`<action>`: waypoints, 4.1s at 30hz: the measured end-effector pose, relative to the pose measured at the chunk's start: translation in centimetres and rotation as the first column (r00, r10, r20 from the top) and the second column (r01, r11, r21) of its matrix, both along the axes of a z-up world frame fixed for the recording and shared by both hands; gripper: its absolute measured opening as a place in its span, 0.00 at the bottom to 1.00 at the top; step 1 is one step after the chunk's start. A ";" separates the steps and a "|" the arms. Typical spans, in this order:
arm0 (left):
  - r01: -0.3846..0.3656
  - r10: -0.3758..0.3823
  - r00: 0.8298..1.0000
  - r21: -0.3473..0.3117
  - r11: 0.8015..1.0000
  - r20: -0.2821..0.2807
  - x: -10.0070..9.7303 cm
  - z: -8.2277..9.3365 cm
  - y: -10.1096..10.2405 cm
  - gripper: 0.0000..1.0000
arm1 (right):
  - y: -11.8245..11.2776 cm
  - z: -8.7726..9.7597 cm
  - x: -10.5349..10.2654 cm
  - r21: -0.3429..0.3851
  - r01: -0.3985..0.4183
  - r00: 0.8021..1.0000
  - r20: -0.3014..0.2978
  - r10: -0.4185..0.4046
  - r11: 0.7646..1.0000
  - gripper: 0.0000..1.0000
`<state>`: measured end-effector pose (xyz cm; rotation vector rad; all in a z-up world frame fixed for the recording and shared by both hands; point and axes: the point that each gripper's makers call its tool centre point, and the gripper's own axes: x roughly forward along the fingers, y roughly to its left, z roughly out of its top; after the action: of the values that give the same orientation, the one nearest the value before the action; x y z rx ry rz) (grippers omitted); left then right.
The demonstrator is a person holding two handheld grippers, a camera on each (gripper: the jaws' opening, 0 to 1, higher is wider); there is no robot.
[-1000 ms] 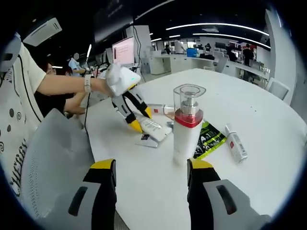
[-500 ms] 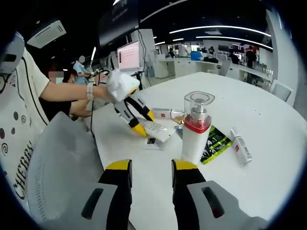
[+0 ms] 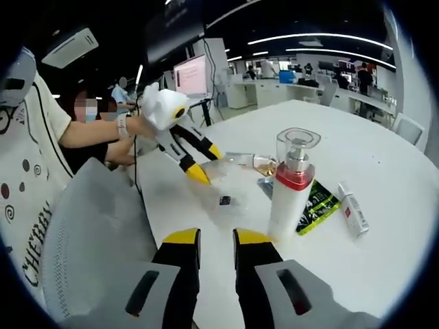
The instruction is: Arrange the skincare products in the storage area until every visible bottle or jar stands upright without overlapping.
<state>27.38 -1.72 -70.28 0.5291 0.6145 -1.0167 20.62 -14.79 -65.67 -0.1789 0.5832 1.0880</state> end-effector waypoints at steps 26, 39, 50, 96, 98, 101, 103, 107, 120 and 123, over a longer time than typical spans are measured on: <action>0.165 -0.197 0.979 -0.372 0.913 -0.047 -5.4 6.3 -7.3 0.26 | 3.4 6.2 0.0 0.280 -0.077 0.994 0.102 0.050 0.957 0.37; 0.218 -0.315 0.945 -0.550 0.806 -0.087 -8.2 9.3 -9.4 0.26 | 5.1 8.9 -0.4 0.396 -0.137 0.984 0.159 0.079 0.908 0.45; 0.277 -0.418 0.903 -0.615 0.738 -0.095 -10.1 10.8 -10.2 0.26 | 6.7 10.4 -2.1 0.468 -0.207 0.976 0.155 0.151 0.859 0.44; 0.102 -0.033 0.982 -0.374 0.922 0.186 -5.7 8.7 -10.6 0.33 | 4.3 8.0 3.8 0.333 0.267 0.939 0.120 -0.321 0.904 0.08; 0.029 0.050 0.985 -0.441 0.897 0.166 -5.2 9.2 -9.6 0.29 | 4.0 5.8 4.0 0.348 0.297 0.947 0.015 -0.322 0.889 0.07; 0.044 0.033 0.986 -0.442 0.896 0.165 -5.3 9.3 -9.2 0.22 | 3.4 3.8 4.5 0.317 0.314 0.939 0.035 -0.342 0.895 0.06; 0.024 0.076 0.969 -0.394 0.919 0.237 -4.3 9.7 -8.4 0.10 | 3.3 3.0 4.5 0.291 0.324 0.936 0.039 -0.350 0.900 0.06; 0.026 0.059 0.982 -0.434 0.901 0.181 -4.8 10.0 -9.1 0.15 | 2.5 3.6 4.6 0.343 0.377 0.919 -0.025 -0.393 0.861 0.05; -0.037 0.115 0.926 -0.216 0.976 0.360 -4.8 8.5 -10.2 0.26 | 1.4 7.3 5.5 0.416 0.483 0.846 0.006 -0.533 0.771 0.05; -0.068 0.149 0.914 -0.221 0.973 0.377 -4.7 8.8 -10.4 0.28 | 1.1 7.5 5.8 0.425 0.506 0.824 0.021 -0.567 0.751 0.05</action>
<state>22.68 -12.11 -61.47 0.4928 0.1761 -0.8246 26.45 -13.65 -58.20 0.2623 0.2328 0.5943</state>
